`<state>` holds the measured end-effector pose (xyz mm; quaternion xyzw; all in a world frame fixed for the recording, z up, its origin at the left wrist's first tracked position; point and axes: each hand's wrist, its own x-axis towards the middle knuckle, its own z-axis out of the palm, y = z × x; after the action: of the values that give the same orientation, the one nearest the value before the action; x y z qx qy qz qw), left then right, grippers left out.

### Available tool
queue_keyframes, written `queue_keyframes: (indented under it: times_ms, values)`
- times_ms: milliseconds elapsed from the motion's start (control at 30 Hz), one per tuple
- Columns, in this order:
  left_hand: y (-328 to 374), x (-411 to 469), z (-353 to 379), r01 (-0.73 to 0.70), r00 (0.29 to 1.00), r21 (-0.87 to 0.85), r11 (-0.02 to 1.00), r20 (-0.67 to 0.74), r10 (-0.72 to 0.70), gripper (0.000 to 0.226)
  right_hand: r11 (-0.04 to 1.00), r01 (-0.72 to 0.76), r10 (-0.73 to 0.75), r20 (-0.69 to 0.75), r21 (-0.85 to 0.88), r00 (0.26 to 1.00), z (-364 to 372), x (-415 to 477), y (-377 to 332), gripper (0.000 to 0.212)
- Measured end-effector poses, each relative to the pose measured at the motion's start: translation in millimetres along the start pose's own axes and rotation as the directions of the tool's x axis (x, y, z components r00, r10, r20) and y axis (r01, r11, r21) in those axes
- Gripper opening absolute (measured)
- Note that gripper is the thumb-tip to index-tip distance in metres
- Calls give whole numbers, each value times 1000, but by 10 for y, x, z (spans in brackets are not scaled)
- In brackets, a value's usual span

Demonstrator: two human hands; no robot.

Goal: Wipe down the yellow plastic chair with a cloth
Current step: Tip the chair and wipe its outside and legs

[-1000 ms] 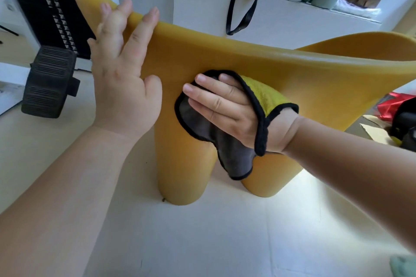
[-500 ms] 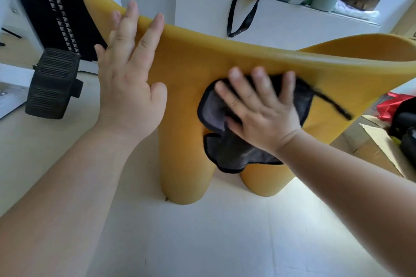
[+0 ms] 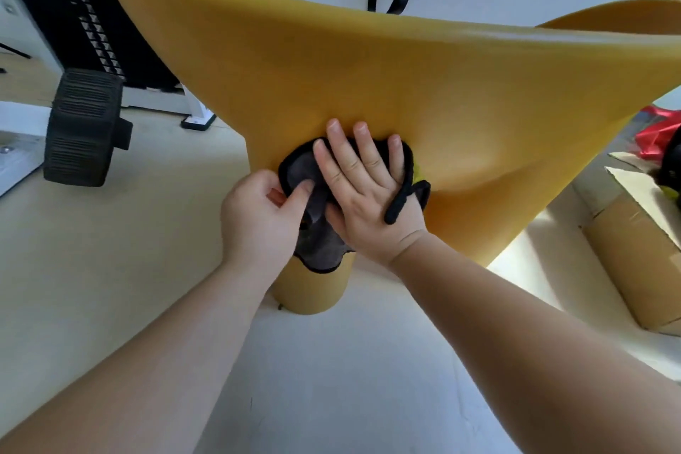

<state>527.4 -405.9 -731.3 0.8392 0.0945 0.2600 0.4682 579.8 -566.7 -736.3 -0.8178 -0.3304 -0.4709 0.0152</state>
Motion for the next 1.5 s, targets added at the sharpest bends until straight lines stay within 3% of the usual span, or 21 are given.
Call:
queue_keyframes:
  times_ms: [100, 233, 300, 400, 533, 600, 700, 800, 867, 1000, 1100, 1167, 1200, 1300, 1333, 1367, 1433, 1500]
  values:
    - [41, 34, -45, -79, 997, 40, 996, 28, 78, 42, 991, -115, 116, -11, 71, 993, 110, -94, -130, 68]
    - [41, 21, 5, -12, 1000, -1, 1000, -17, 12, 36, 922, -379, 379, 12, 79, 925, 282, -329, -358, 72]
    - [63, 3, 22, 12, 1000, -20, 1000, -26, -12, 29, 850, -525, 523, 42, 50, 851, 301, -419, -501, 70]
    - [69, -18, 35, 5, 1000, -28, 1000, -24, -5, 25, 697, -713, 716, -25, 72, 697, 258, -404, -641, 64]
    - [79, -20, 33, 2, 1000, -49, 999, -26, -3, 26, 595, -776, 791, 16, 210, 611, 184, -286, -763, 64]
    - [65, -11, 23, 9, 1000, -52, 999, -11, -9, 24, 496, -817, 828, 124, 294, 547, 160, -245, -904, 67]
    - [33, -2, -19, -34, 999, 51, 998, 26, 33, 19, 285, -881, 810, 396, 377, 431, 188, -260, -1134, 80]
    - [-34, -35, -46, -105, 993, 226, 968, 80, 89, 32, 103, -855, 715, 560, 508, 419, 299, -402, -1163, 87]
    - [-104, -96, -54, -63, 996, 220, 973, 80, 47, 47, 107, -850, 703, 565, 515, 431, 350, -469, -1137, 85]
    - [-116, -93, -79, 191, 980, -165, 968, 93, -177, 64, 158, -839, 743, 496, 521, 448, 281, -258, -1113, 86]
    - [-132, 27, -80, 227, 962, -336, 914, 221, -158, 70, 213, -785, 765, 401, 582, 504, 248, -75, -1052, 82]
    - [-124, 44, -64, 205, 958, -347, 915, 263, -115, 68, 193, -782, 772, 400, 592, 494, 329, -172, -1047, 81]
    - [-134, 44, -49, 201, 957, -330, 922, 269, -112, 69, 117, -808, 779, 451, 578, 436, 398, -287, -1049, 82]
    - [-161, 18, -21, 152, 963, -268, 951, 258, -81, 75, -356, -829, 675, 732, 432, 91, 485, -532, -997, 88]
    - [-167, 18, -12, 134, 966, -256, 957, 249, -68, 76, -452, -803, 626, 779, 388, 24, 473, -534, -971, 90]
    - [-177, 28, -5, 122, 969, -246, 962, 241, -61, 75, -485, -792, 609, 793, 372, -1, 432, -487, -954, 90]
    - [-189, 39, 11, 102, 975, -246, 964, 216, -48, 74, -430, -797, 652, 757, 423, 50, 315, -293, -969, 92]
    - [-171, 34, 28, 128, 980, -281, 951, 186, -77, 73, -284, -800, 714, 674, 528, 191, 179, -75, -1044, 99]
